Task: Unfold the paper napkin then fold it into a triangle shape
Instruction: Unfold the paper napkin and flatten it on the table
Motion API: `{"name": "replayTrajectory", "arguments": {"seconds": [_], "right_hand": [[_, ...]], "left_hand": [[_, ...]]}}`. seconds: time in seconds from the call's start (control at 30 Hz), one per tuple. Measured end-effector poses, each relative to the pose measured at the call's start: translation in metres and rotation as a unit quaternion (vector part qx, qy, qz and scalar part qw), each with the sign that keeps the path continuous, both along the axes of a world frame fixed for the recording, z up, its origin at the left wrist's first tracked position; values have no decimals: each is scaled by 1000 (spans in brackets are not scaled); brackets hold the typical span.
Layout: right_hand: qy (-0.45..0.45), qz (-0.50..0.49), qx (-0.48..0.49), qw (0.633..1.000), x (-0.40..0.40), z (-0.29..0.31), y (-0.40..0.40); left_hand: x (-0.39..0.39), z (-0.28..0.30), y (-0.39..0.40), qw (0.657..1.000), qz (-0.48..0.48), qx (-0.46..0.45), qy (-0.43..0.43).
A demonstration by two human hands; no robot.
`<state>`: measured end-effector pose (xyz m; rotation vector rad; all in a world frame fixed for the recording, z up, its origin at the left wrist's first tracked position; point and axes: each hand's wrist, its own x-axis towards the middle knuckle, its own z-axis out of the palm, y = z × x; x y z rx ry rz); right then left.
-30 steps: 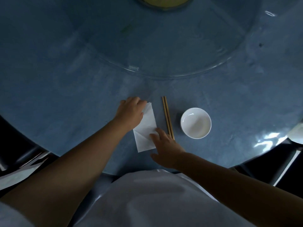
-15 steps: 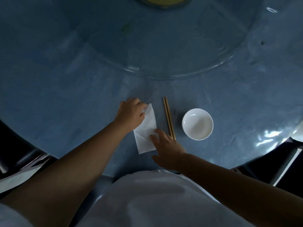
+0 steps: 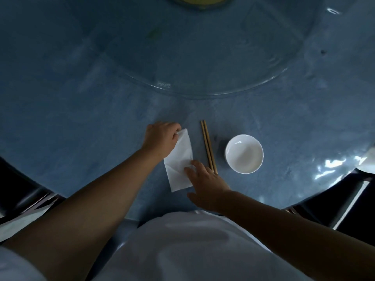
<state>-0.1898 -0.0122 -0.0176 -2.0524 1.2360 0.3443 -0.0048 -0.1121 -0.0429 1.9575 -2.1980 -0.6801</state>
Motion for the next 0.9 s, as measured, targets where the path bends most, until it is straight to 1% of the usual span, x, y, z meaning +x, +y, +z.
{"name": "replayTrajectory", "arguments": {"seconds": [0.17,0.3,0.43,0.57,0.6,0.67,0.73,0.83,0.9], "right_hand": [[0,-1,3,1000,0,1,-1],[-19,-29,6,999,2,2,-3],[-57,-101,-9,993,6,7,-6],[-122,-193,-60,972,11,11,-16],[-126,-208,-60,968,12,11,-20],[-116,-227,-30,966,16,8,-27],[-96,-221,1,971,19,5,-32],[-71,-196,24,978,25,1,-37],[-43,-153,24,987,27,-1,-40]], "left_hand": [[1,-2,1,999,-25,-34,16],[4,-2,5,996,-55,-70,15],[10,3,14,995,-65,-71,36],[20,7,26,993,-59,-67,81],[23,8,29,992,-57,-66,94],[29,11,35,990,-48,-62,121],[34,14,40,988,-31,-59,140],[41,17,47,984,-1,-53,169],[47,19,53,980,19,-47,190]]}}
